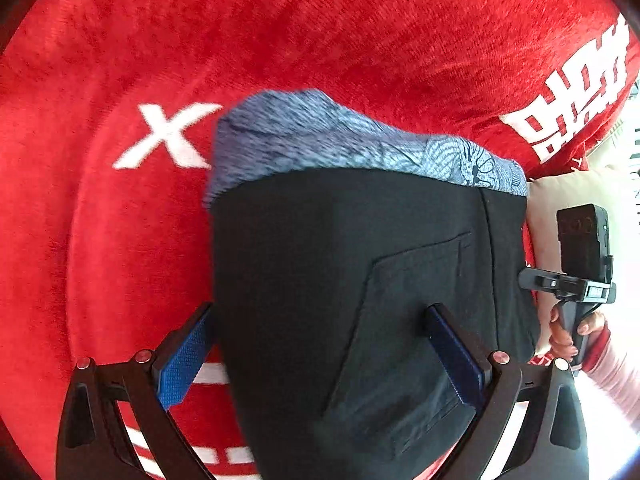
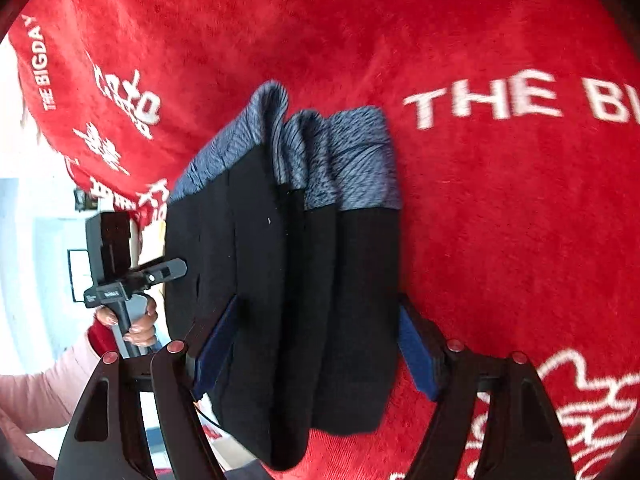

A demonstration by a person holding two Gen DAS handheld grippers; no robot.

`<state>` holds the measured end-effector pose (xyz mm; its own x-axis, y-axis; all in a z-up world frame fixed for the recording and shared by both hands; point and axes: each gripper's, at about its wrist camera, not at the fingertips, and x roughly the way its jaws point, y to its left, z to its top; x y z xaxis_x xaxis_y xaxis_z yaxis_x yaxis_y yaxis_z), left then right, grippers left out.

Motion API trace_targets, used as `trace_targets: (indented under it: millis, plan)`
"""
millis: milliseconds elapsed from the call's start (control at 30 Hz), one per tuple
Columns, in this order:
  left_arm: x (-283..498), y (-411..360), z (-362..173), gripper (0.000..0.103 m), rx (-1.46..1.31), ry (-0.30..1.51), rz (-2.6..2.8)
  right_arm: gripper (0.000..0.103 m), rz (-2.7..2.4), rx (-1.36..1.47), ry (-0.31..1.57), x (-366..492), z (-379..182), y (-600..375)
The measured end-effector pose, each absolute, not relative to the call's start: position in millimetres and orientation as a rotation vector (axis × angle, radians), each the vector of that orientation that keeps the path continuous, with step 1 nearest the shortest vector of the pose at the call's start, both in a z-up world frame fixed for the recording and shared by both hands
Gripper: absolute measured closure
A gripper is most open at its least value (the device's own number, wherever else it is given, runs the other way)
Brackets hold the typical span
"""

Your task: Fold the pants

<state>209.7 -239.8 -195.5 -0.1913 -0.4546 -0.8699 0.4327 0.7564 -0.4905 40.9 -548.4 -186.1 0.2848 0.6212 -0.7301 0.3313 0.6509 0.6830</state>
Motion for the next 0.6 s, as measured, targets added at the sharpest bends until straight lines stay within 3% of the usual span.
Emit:
trace_targets:
  millis: [67,100,233,333,600]
  plan:
    - [205,-249,-195,0.002,0.013,1.559,-0.789,0.028,0.208,0.910,1.320,44,-185,-546]
    - [202,-253,-191,0.005,0.033,1.533,-0.782,0.035,0.190,0.922,1.324,46,-185,-545]
    - [196,-254,-175,0.028,0.039,1.473,-0.785,0.059,0.181,0.968,1.293,40,-177,-546]
    - [197,-246,-164,0.041,0.002,1.462,-0.784,0.063,0.187,1.024,1.249,32,-170,-552]
    - [182,-247,-127,0.041,-0.006,1.424,-0.841,0.065,0.196,1.107,1.189,16,-148,-550]
